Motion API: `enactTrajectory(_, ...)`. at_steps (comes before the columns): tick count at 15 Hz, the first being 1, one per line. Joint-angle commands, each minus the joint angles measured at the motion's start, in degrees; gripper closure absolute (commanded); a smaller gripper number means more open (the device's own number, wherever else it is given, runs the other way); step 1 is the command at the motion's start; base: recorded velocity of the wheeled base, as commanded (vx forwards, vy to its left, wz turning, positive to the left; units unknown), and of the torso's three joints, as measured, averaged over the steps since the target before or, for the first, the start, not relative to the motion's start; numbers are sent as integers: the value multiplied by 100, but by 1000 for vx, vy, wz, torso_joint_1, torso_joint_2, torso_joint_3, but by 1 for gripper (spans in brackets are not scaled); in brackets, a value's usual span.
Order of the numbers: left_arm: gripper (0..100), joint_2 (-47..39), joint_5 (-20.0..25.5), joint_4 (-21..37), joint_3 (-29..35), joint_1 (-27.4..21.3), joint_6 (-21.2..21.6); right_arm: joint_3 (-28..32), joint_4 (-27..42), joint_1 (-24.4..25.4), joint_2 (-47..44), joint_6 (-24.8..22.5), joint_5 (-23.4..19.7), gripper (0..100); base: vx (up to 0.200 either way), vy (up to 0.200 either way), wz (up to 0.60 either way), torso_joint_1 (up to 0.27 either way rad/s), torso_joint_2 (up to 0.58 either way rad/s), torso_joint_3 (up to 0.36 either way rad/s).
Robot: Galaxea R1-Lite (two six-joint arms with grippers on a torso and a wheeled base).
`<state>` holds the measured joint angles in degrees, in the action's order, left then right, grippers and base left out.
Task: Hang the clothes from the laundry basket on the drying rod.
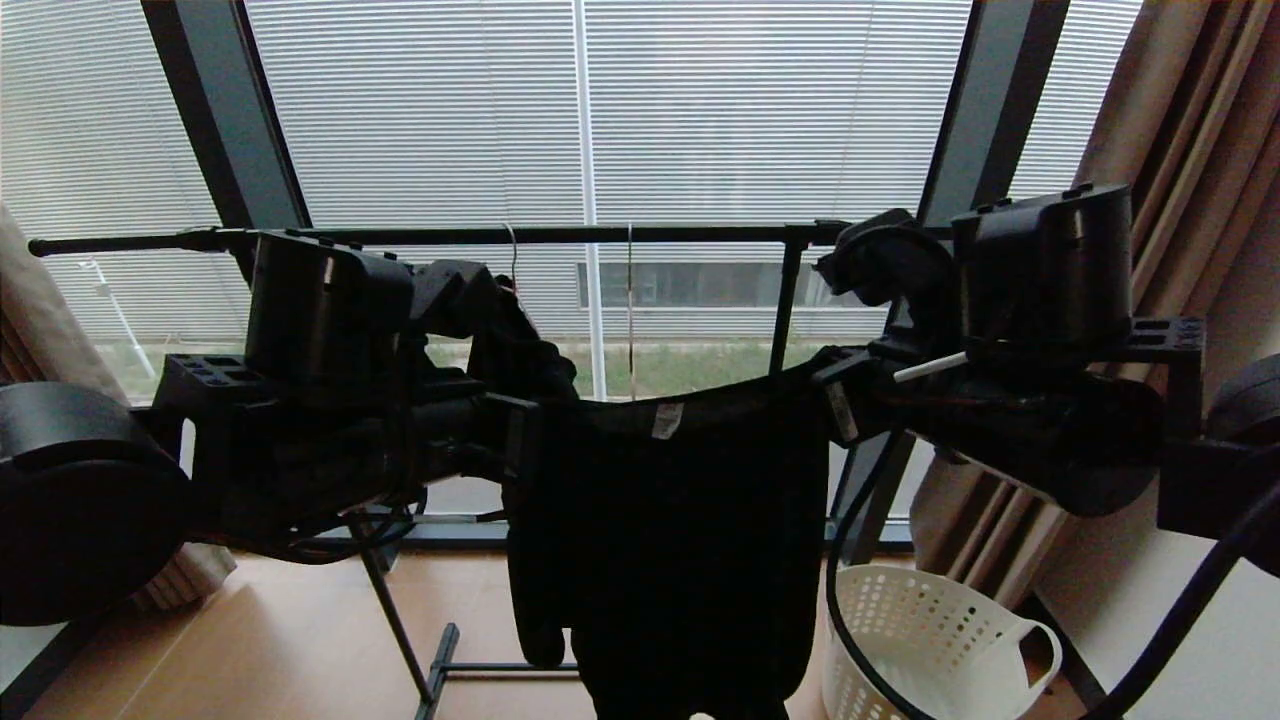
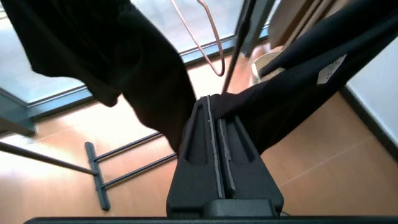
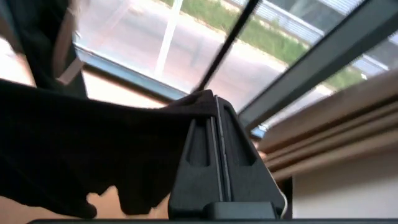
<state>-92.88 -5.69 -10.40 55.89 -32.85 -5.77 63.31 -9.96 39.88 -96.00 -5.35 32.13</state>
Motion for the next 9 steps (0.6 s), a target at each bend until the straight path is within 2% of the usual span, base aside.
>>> enactTrajectory(1,100,183,16,-6,-35,51,-21,50,12,47,178,-1,56,100,0,0,0,0,0,0)
enactTrajectory(5,100,218,183,-41,-8,33,-39,-345,-24,99,407,25,56,100,0,0,0,0,0,0)
enactTrajectory(6,100,332,385,-41,88,42,-74,-785,-32,117,767,34,30,100,0,0,0,0,0,0)
enactTrajectory(9,100,288,657,-15,563,104,-74,-1365,-24,310,1233,25,30,100,0,0,0,0,0,0)
